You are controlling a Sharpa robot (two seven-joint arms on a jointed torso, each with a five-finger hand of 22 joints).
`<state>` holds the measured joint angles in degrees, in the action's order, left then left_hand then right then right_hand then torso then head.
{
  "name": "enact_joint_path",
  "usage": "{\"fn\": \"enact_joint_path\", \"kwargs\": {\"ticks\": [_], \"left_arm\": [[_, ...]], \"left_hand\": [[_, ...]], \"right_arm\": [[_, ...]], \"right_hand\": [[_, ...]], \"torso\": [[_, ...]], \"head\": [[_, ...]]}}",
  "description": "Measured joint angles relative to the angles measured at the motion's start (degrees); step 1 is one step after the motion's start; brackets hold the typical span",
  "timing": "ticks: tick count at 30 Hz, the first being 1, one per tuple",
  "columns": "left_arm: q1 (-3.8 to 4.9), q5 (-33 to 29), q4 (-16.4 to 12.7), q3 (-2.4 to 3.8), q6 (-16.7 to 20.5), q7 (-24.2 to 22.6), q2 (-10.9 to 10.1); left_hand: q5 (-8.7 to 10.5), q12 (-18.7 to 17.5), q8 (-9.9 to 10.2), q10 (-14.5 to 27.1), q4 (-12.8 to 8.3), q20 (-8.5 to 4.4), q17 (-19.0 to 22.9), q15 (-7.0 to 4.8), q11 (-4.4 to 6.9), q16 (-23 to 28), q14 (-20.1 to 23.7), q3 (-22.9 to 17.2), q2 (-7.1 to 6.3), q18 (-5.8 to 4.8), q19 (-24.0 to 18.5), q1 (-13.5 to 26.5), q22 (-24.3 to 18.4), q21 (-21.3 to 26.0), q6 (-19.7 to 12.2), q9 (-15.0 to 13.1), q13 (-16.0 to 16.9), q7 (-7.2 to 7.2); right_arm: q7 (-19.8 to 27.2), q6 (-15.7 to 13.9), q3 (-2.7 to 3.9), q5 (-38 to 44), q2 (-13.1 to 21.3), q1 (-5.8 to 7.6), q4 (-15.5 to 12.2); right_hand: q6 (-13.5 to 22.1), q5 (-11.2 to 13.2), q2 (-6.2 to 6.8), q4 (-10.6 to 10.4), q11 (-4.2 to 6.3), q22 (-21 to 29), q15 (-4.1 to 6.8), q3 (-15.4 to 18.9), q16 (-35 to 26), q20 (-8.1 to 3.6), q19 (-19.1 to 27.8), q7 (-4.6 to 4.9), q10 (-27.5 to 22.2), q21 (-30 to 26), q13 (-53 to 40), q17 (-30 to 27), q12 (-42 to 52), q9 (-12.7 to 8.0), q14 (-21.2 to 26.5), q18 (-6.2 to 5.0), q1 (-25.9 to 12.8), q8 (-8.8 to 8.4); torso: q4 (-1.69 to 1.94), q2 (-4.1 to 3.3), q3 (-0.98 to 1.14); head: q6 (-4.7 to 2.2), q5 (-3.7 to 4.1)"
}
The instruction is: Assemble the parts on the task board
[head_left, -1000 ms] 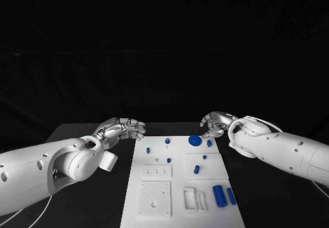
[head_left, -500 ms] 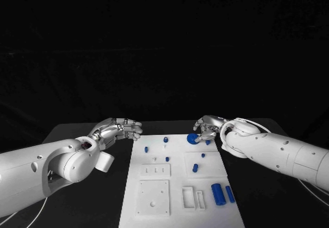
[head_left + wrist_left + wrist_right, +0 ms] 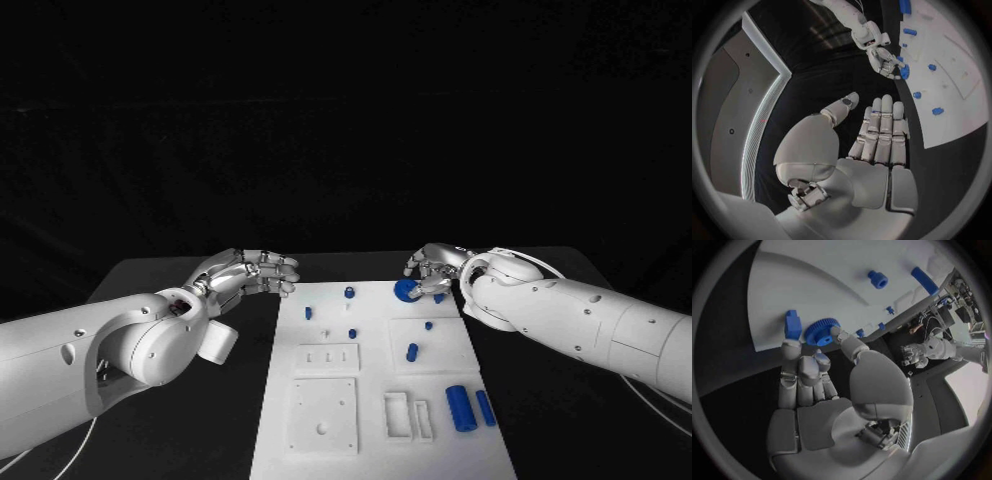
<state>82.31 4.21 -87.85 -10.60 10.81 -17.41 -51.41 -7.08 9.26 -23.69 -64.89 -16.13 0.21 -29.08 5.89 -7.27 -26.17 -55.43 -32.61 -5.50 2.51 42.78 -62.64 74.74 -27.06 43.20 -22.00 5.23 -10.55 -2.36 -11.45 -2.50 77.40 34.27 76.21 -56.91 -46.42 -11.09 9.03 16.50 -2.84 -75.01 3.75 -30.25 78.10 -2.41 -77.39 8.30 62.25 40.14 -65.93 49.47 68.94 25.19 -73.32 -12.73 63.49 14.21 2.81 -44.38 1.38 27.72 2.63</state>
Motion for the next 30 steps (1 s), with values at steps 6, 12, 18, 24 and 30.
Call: {"fn": "enact_joint_path", "kwargs": {"ticks": [6, 12, 18, 24, 30], "left_arm": [[0.0, 0.2, -0.2, 0.03, 0.0, 0.0, -0.2], [0.0, 0.3, -0.2, 0.04, -0.1, 0.1, -0.2], [0.0, 0.4, -0.3, 0.04, -0.1, 0.1, -0.2], [0.01, 0.5, -0.3, 0.04, -0.1, 0.2, -0.3], [0.01, 0.6, -0.3, 0.04, -0.1, 0.2, -0.3]], "left_hand": [[0.0, 0.0, 0.0, 0.0, 0.0, 0.0, 0.0, 0.0, 0.0, 0.0, 0.0, 0.0, 0.0, 0.0, 0.0, 0.0, 0.0, 0.0, 0.0, 0.0, 0.0, 0.0], [0.0, 0.0, 0.0, 0.0, 0.0, 0.0, 0.0, 0.0, 0.0, 0.0, 0.0, 0.0, 0.0, 0.0, 0.0, 0.0, 0.0, 0.0, 0.0, 0.0, 0.0, 0.0], [0.0, -0.2, 0.0, 0.0, 0.0, 0.0, 0.0, 0.0, 0.0, 0.0, 0.0, 0.0, 0.0, 0.0, 0.0, 0.0, 0.0, 0.0, 0.0, 0.0, 0.0, 0.0], [0.0, -0.2, 0.0, 0.0, 0.0, 0.0, 0.0, 0.0, 0.0, 0.0, 0.0, 0.0, 0.0, 0.0, 0.0, 0.0, 0.0, 0.0, 0.0, 0.0, 0.0, 0.0], [0.0, -0.2, 0.0, 0.0, 0.0, 0.0, 0.0, 0.0, 0.0, 0.0, 0.0, 0.0, 0.0, -0.01, 0.0, 0.0, 0.0, 0.0, 0.0, 0.0, 0.0, 0.0]], "right_arm": [[-0.2, 0.4, -0.1, 0.0, 0.3, -0.17, 0.1], [-0.3, 1.0, -0.05, 0.0, 0.3, -0.13, 0.0], [-0.3, 1.8, -0.05, 0.2, 0.0, -0.08, -0.4], [-0.3, 2.2, -0.03, 0.2, 0.0, -0.02, -0.5], [-0.4, 2.4, -0.01, 0.4, 0.0, 0.01, -0.4]], "right_hand": [[-0.2, 0.2, -0.23, -0.1, 0.0, 0.0, 0.0, -0.8, 0.0, 0.0, 0.0, -0.19, 0.0, 0.3, 0.1, 0.3, 0.3, 0.0, 0.0, 0.16, 0.2, 0.22], [-0.4, 0.2, -0.23, -0.1, 0.0, 0.0, 0.0, -1.2, 0.0, 0.01, 0.0, -0.41, 0.0, 0.7, 0.0, 0.6, 0.7, 0.0, 0.0, 0.17, 0.2, 0.24], [-0.9, 0.2, -0.44, -0.2, 0.21, 0.0, 0.01, -1.3, 0.0, 0.04, 0.0, -0.85, 0.2, 1.3, -0.1, 0.9, 0.9, 0.0, 0.0, 0.16, -0.5, 0.58], [-1.1, 0.2, -0.26, -0.2, 0.41, 0.0, 0.01, -1.3, 0.0, 0.07, 0.4, -1.13, 0.4, 1.6, -0.2, 1.1, 1.2, 0.0, 0.0, 0.16, -1.2, 0.57], [-1.1, -0.1, -0.13, -0.2, 0.41, 0.0, 0.01, -1.3, 0.0, 0.08, 0.5, -1.13, 0.4, 1.8, -0.2, 1.3, 1.2, -0.2, 0.0, 0.17, -1.4, 0.56]], "torso": [[0.0, -0.01, -0.02], [-0.04, -0.01, -0.01], [-0.07, 0.06, 0.04], [-0.08, 0.09, 0.03], [-0.07, 0.09, -0.02]], "head": [[0.47, -0.04], [0.75, -0.17], [0.99, -0.27], [1.07, -0.29], [1.09, -0.29]]}}
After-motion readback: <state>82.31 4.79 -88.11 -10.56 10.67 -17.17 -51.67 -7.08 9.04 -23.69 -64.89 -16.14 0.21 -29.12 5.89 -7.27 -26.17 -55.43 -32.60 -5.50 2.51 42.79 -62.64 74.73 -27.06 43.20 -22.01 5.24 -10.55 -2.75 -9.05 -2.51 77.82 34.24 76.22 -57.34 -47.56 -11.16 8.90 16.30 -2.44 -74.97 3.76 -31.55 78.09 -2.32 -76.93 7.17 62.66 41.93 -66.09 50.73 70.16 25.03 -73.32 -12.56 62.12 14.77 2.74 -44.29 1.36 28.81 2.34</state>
